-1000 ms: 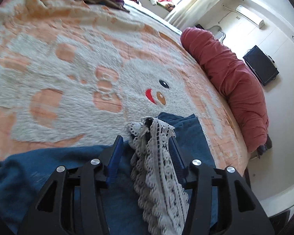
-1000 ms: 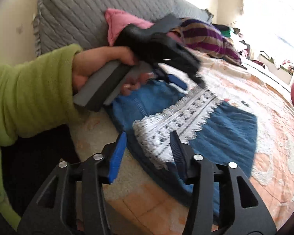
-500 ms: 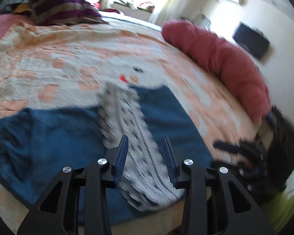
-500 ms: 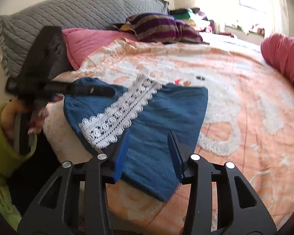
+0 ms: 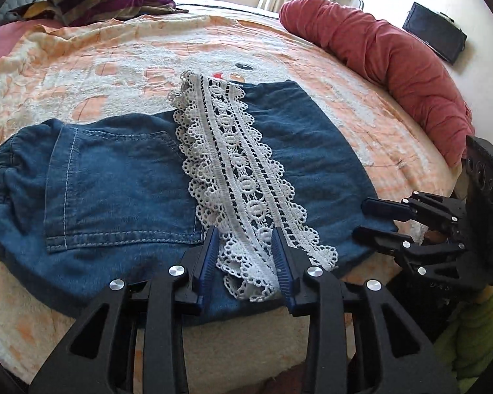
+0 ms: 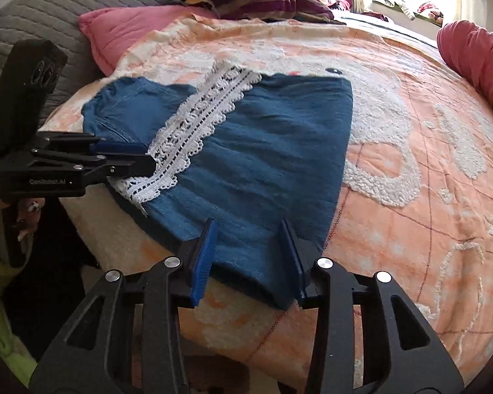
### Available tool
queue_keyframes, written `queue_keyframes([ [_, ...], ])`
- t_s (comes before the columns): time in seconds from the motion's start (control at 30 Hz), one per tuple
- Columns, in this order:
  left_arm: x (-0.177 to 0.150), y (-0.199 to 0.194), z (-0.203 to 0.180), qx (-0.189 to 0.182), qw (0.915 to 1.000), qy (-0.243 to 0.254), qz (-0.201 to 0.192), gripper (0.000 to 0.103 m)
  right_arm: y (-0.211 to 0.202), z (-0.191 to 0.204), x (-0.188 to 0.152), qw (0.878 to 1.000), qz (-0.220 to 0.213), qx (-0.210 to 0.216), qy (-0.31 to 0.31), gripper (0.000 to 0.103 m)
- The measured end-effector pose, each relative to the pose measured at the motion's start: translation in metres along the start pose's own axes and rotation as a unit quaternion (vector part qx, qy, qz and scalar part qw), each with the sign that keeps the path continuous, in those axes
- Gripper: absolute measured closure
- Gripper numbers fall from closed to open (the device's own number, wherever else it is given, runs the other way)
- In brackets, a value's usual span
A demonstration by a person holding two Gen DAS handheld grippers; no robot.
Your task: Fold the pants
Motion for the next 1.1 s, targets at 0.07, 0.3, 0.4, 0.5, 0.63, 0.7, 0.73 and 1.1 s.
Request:
queue_keyframes([
  [0.07,0.002,-0.004,-0.001,0.001,1.0,-0.001,-0.004,0.07,-0.006,-0.001,0.003,1.0,-0.014,0.01,0.007,0.065],
  [0.3,0.008,-0.024,-0.004,0.024,0.9995,0.0,-0.021,0.053,-0.021,-0.003,0.012,0.998,-0.055,0.011,0.02,0.044],
  [0.4,0.009,-0.031,-0.004,0.029,0.9992,0.003,-0.027,0.045,-0.024,-0.006,0.014,0.997,-0.067,0.006,0.028,0.036],
  [0.5,0.009,-0.038,-0.004,0.038,0.9987,0.006,-0.032,0.043,-0.029,-0.01,0.017,0.996,-0.082,-0.001,0.038,0.026],
  [0.63,0.009,-0.05,0.005,0.055,0.9976,-0.001,-0.043,0.027,-0.038,-0.016,0.02,0.993,-0.102,-0.007,0.052,0.019],
  [0.7,0.01,-0.057,0.011,0.06,0.997,-0.007,-0.048,0.026,-0.04,-0.017,0.022,0.993,-0.109,-0.009,0.054,0.016],
  [0.73,0.01,-0.06,0.014,0.064,0.9966,-0.009,-0.051,0.019,-0.041,-0.017,0.023,0.992,-0.11,-0.01,0.054,0.014],
  [1.1,-0.01,-0.094,0.081,0.109,0.9876,-0.092,-0.064,0.016,-0.039,0.009,0.053,0.994,-0.108,0.015,0.022,0.011],
])
Point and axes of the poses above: each gripper's, at about its wrist camera, not at the fingertips, and y roughly the way its jaws point, z to its left, x to its top, the point moved 2 cm from there along y, roughly the way its jaws point, and after that the axes turned 7 degrees about -z, right-handed, at the moved point
